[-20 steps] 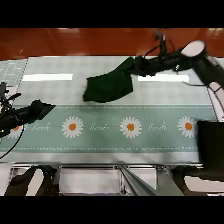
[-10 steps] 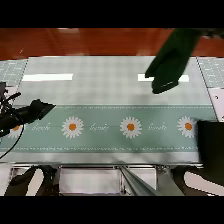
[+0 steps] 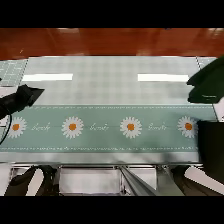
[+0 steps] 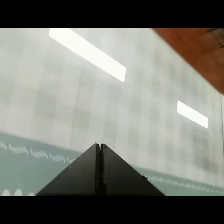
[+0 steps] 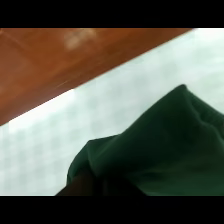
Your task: Fold the shirts.
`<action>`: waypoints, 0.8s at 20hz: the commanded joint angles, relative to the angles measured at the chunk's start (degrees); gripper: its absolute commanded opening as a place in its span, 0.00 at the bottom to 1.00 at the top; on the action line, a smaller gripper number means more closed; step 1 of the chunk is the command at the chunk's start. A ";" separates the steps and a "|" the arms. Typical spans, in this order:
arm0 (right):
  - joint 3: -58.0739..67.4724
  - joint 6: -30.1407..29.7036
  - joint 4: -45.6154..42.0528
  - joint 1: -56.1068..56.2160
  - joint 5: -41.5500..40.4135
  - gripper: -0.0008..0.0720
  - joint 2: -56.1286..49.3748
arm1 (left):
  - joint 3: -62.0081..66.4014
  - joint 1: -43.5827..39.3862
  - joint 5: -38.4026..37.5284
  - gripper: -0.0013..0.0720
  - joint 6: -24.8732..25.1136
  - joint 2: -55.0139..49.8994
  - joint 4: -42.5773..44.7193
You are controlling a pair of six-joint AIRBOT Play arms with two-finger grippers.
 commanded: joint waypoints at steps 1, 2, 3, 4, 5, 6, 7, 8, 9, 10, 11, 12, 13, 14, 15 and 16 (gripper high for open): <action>-0.07 0.39 -7.08 -9.60 8.94 0.04 0.26 | 3.15 0.04 5.35 0.04 0.04 0.00 -0.35; -0.07 1.14 -10.16 -12.09 11.65 0.04 0.33 | 3.63 0.04 6.93 0.04 0.07 0.00 -0.37; -0.07 1.09 -10.56 -14.88 14.60 0.04 0.31 | 3.74 0.04 8.35 0.04 0.04 0.00 -0.37; -0.68 1.07 -10.45 -17.42 14.82 0.04 0.94 | 3.72 0.04 9.60 0.04 0.07 -0.02 -0.35; -2.21 0.39 -11.32 -20.55 14.80 0.04 2.62 | 3.72 0.04 10.78 0.04 0.52 -0.02 -0.35; -4.66 0.15 -13.14 -23.28 14.84 0.04 4.42 | 3.72 0.04 12.00 0.04 1.92 -0.02 -0.35; -8.50 -0.22 -14.71 -26.36 14.84 0.04 6.69 | 3.72 0.04 13.09 0.04 2.71 -0.04 -0.35; -13.11 -0.26 -15.32 -29.27 14.86 0.04 9.09 | 3.72 0.04 14.43 0.04 2.89 -0.13 -0.35; -18.97 -0.44 -15.41 -31.89 14.86 0.04 11.78 | 3.72 0.04 15.56 0.04 3.06 -0.31 -0.35; -24.72 -0.66 -16.17 -33.77 14.86 0.05 14.34 | 3.72 0.04 16.52 0.04 3.08 -0.57 -0.35; -31.04 -0.66 -18.34 -35.15 14.86 0.05 17.11 | 3.72 0.04 17.31 0.04 3.78 -1.05 -0.35; -36.54 -0.37 -22.29 -35.93 14.86 0.05 19.74 | 3.72 0.04 17.46 0.04 4.57 -1.66 -0.35; -42.03 0.26 -27.74 -36.22 14.84 0.05 22.45 | 3.72 0.04 17.38 0.04 4.59 -2.27 -0.35; -46.93 1.14 -33.51 -36.22 14.86 0.05 25.11 | 3.72 0.02 17.35 0.04 4.59 -3.06 -0.35; -50.93 2.03 -37.77 -36.22 14.88 0.05 27.52 | 3.72 0.02 17.35 0.04 4.59 -3.74 -0.35; -54.82 2.40 -41.18 -36.22 14.97 0.05 29.83 | 3.72 0.02 17.38 0.04 5.14 -4.42 -0.35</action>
